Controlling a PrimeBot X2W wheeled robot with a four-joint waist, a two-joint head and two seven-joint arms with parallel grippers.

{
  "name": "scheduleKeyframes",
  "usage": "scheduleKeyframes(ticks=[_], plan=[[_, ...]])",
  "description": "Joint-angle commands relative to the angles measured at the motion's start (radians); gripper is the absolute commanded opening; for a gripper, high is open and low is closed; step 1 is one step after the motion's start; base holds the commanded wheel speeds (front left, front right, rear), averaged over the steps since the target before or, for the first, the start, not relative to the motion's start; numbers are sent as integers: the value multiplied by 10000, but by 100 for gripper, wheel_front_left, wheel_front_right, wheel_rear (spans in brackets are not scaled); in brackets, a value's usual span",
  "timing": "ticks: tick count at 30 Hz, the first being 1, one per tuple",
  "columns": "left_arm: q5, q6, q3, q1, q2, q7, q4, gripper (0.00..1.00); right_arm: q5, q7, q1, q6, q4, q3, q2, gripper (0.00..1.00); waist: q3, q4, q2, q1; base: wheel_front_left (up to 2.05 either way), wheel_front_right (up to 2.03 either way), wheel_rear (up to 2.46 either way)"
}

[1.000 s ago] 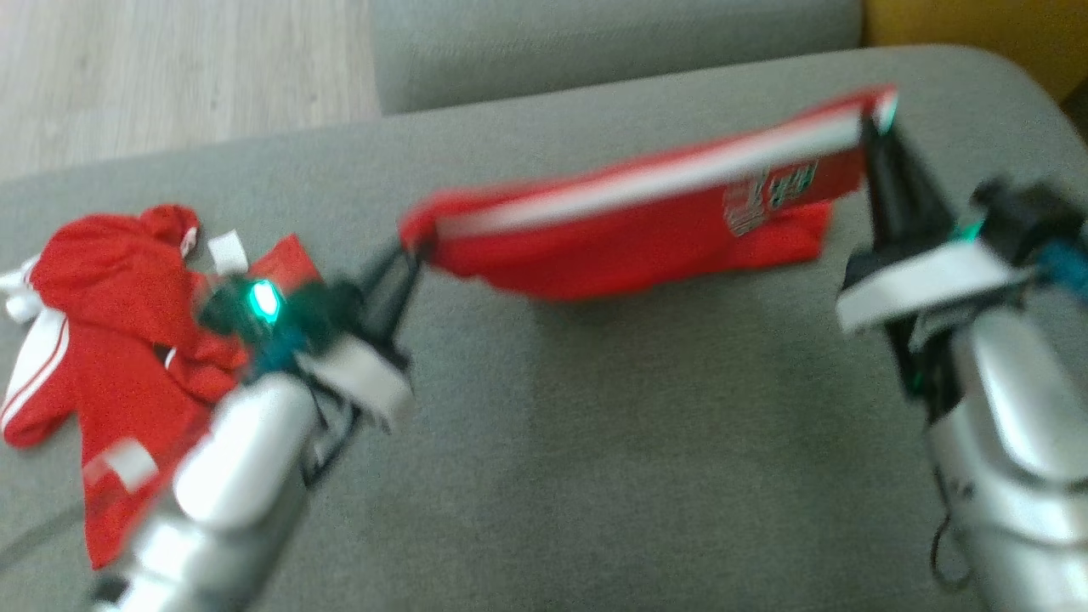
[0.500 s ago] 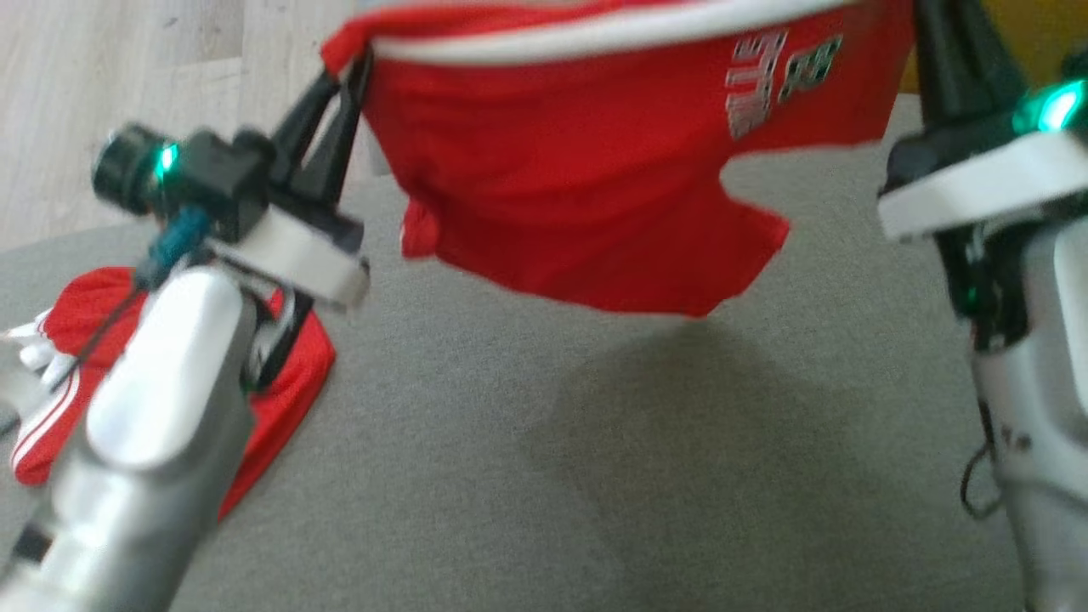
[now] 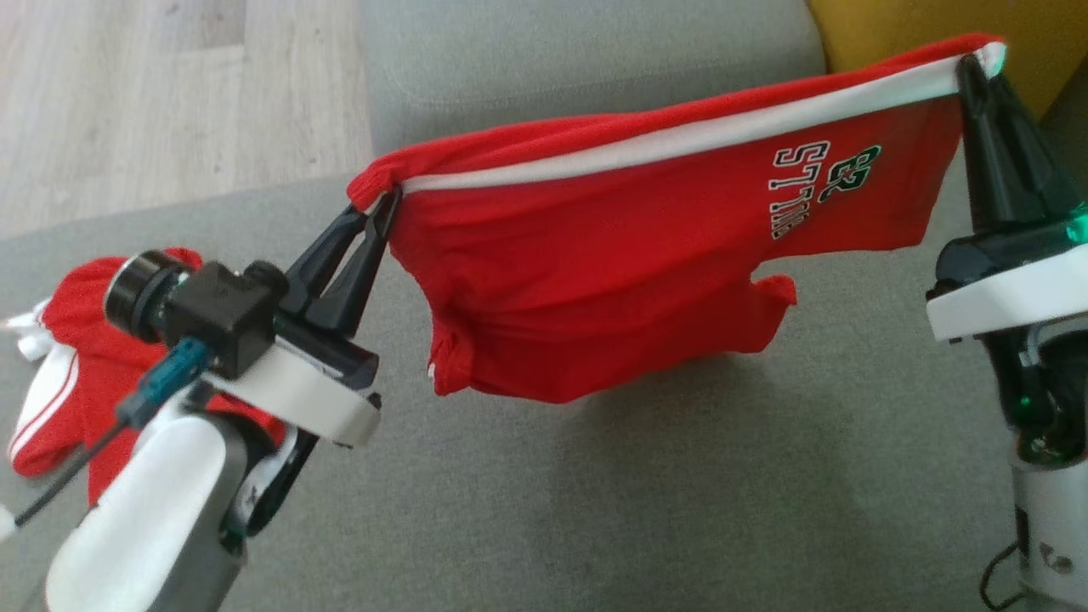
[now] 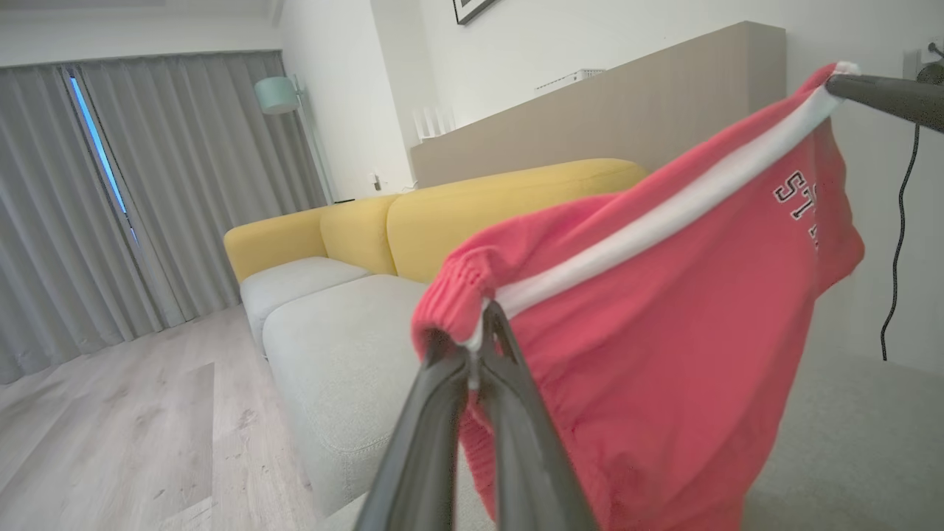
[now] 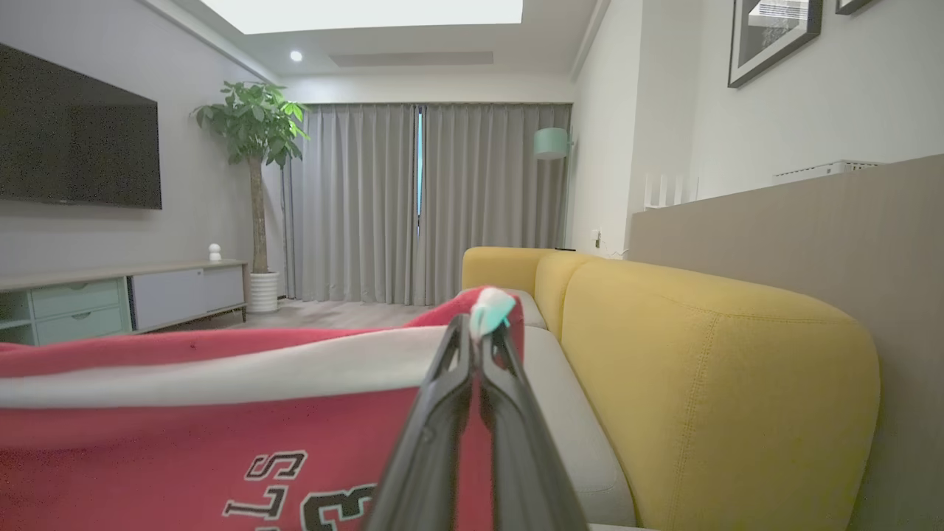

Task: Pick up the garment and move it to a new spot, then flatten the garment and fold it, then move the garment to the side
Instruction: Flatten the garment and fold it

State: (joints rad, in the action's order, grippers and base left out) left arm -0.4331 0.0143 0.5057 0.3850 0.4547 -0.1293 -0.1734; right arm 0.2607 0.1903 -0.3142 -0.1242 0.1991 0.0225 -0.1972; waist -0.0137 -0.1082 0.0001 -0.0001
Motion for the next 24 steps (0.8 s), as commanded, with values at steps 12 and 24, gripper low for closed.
scheduleKeyframes(ticks=[12,24], plan=[[-94,-963,-564,4556,8,-522,2311,0,-321,-104,-4359,-65,-2229,357,-66,0,2636,-268,-1,1,0,0,0],[859,-1337,-491,10248,-962,2699,7286,0,-1715,-4038,-10196,-65,-8060,106,115,0,4944,-282,-1,1,0,0,0]])
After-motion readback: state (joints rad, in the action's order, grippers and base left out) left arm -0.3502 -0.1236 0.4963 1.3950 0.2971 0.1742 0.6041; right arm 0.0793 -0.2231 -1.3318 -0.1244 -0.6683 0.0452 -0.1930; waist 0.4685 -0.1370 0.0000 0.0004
